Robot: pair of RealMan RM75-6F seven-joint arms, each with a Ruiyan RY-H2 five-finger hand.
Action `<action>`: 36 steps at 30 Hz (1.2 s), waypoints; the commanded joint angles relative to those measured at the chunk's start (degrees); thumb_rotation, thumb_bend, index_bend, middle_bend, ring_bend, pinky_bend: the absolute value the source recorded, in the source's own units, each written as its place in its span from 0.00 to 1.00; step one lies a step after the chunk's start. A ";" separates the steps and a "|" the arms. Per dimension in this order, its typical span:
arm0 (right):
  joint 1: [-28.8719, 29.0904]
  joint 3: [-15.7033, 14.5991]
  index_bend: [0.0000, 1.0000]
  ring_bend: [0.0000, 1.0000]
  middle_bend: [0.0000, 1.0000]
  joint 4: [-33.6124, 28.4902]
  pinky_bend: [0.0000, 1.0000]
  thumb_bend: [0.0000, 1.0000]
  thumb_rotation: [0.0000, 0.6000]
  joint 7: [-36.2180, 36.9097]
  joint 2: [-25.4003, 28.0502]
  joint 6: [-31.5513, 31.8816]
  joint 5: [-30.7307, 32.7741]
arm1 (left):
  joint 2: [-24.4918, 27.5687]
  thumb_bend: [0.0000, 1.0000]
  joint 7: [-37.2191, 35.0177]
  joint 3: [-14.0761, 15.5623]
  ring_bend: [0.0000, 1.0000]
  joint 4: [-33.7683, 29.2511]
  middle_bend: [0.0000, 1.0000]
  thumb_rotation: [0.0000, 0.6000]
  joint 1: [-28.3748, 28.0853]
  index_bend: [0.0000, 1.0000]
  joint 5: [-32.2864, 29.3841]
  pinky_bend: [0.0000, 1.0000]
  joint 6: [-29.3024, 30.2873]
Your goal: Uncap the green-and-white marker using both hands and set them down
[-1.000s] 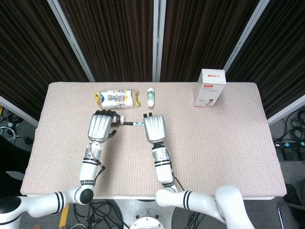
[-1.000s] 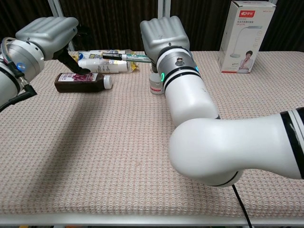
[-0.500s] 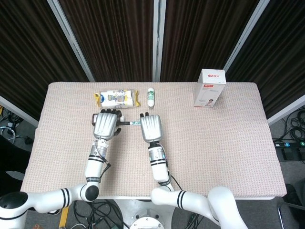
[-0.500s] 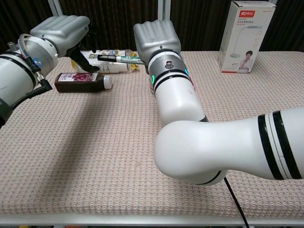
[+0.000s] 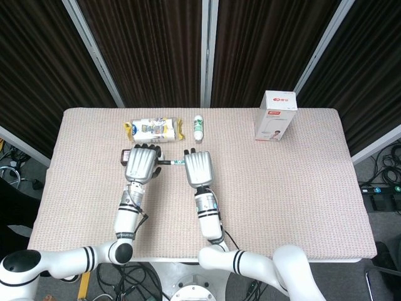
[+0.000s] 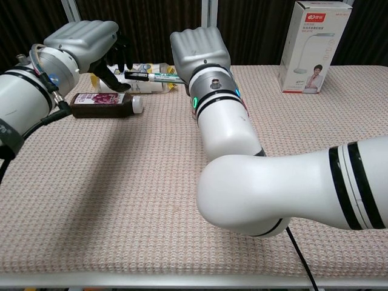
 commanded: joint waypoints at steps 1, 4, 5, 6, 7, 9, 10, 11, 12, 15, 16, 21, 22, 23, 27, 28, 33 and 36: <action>0.01 0.00 0.66 0.73 0.67 0.03 0.86 0.29 1.00 0.04 0.00 -0.05 -0.01 | -0.21 0.23 -0.14 -0.06 0.42 0.47 0.47 1.00 -0.41 0.48 -0.41 0.44 -0.29; -0.06 0.08 0.66 0.73 0.67 -0.19 0.86 0.29 1.00 0.45 0.00 -0.18 -0.19 | -0.04 0.23 -0.28 0.00 0.44 0.47 0.48 1.00 -0.60 0.49 -1.21 0.45 -0.73; -0.11 0.09 0.66 0.73 0.67 -0.27 0.86 0.29 1.00 0.51 0.00 -0.19 -0.26 | -0.02 0.24 -0.42 0.05 0.44 0.50 0.48 1.00 -0.63 0.49 -1.22 0.45 -0.71; -0.19 0.05 0.66 0.73 0.67 -0.34 0.86 0.29 1.00 0.50 0.00 -0.22 -0.36 | -0.03 0.25 -0.57 0.14 0.45 0.63 0.48 1.00 -0.68 0.49 -1.18 0.45 -0.63; -0.24 0.03 0.66 0.73 0.67 -0.35 0.86 0.29 1.00 0.46 0.00 -0.25 -0.41 | -0.05 0.26 -0.67 0.17 0.45 0.66 0.48 1.00 -0.70 0.49 -1.18 0.45 -0.60; -0.40 -0.01 0.66 0.72 0.67 -0.35 0.86 0.29 1.00 0.30 0.00 -0.42 -0.52 | -0.13 0.27 -1.06 0.28 0.46 0.73 0.49 1.00 -0.77 0.50 -1.19 0.46 -0.54; -0.52 0.02 0.66 0.72 0.67 -0.42 0.86 0.29 1.00 0.31 0.00 -0.52 -0.52 | -0.16 0.28 -1.17 0.39 0.47 0.81 0.50 1.00 -0.82 0.51 -1.18 0.46 -0.52; -0.59 0.04 0.66 0.72 0.67 -0.46 0.86 0.29 1.00 0.32 0.00 -0.56 -0.57 | -0.20 0.28 -1.21 0.45 0.48 0.91 0.50 1.00 -0.88 0.51 -1.23 0.47 -0.55; -0.65 0.02 0.66 0.72 0.67 -0.47 0.86 0.29 1.00 0.32 0.00 -0.58 -0.64 | -0.23 0.29 -1.27 0.51 0.48 0.97 0.50 1.00 -0.91 0.52 -1.32 0.47 -0.58; -0.79 0.04 0.66 0.72 0.67 -0.55 0.86 0.29 1.00 0.29 0.00 -0.68 -0.77 | -0.37 0.31 -1.58 0.56 0.49 1.11 0.51 1.00 -0.98 0.52 -1.63 0.48 -0.56; -0.82 0.01 0.66 0.72 0.67 -0.58 0.86 0.29 1.00 0.24 0.00 -0.72 -0.80 | -0.41 0.31 -1.63 0.58 0.50 1.17 0.52 1.00 -1.02 0.53 -1.69 0.48 -0.54; -1.00 -0.17 0.66 0.72 0.67 -0.72 0.86 0.29 1.00 0.08 0.00 -0.80 -0.99 | -0.65 0.34 -2.32 0.76 0.52 1.46 0.54 1.00 -1.22 0.55 -1.43 0.50 -0.28; -1.02 -0.20 0.66 0.72 0.67 -0.70 0.86 0.29 1.00 0.06 0.00 -0.84 -1.00 | -0.73 0.35 -2.43 0.73 0.53 1.58 0.54 1.00 -1.31 0.56 -1.37 0.51 -0.25; -1.04 -0.21 0.66 0.72 0.67 -0.66 0.86 0.30 1.00 0.05 0.00 -0.94 -0.99 | -0.83 0.35 -2.54 0.69 0.53 1.74 0.55 1.00 -1.42 0.56 -1.34 0.51 -0.21; -1.10 -0.65 0.66 0.72 0.68 -0.51 0.86 0.30 1.00 -0.30 0.00 -1.11 -0.90 | -0.97 0.37 -2.21 0.73 0.54 1.90 0.56 1.00 -1.68 0.58 -1.60 0.52 -0.17; -1.09 -0.77 0.67 0.72 0.68 -0.50 0.86 0.30 1.00 -0.42 0.00 -1.17 -0.86 | -0.99 0.37 -1.98 0.75 0.54 1.85 0.56 1.00 -1.75 0.58 -1.89 0.52 -0.27; -1.06 -1.33 0.67 0.72 0.69 -0.34 0.86 0.30 1.00 -0.93 0.00 -1.18 -0.91 | -0.77 0.38 -1.16 1.22 0.55 1.15 0.56 1.00 -1.59 0.58 -2.78 0.52 -0.31; -1.12 -1.53 0.68 0.72 0.69 -0.22 0.86 0.30 1.00 -1.17 0.00 -1.16 -1.02 | -0.49 0.38 -0.36 1.50 0.56 0.62 0.58 1.00 -1.49 0.59 -3.50 0.53 -0.29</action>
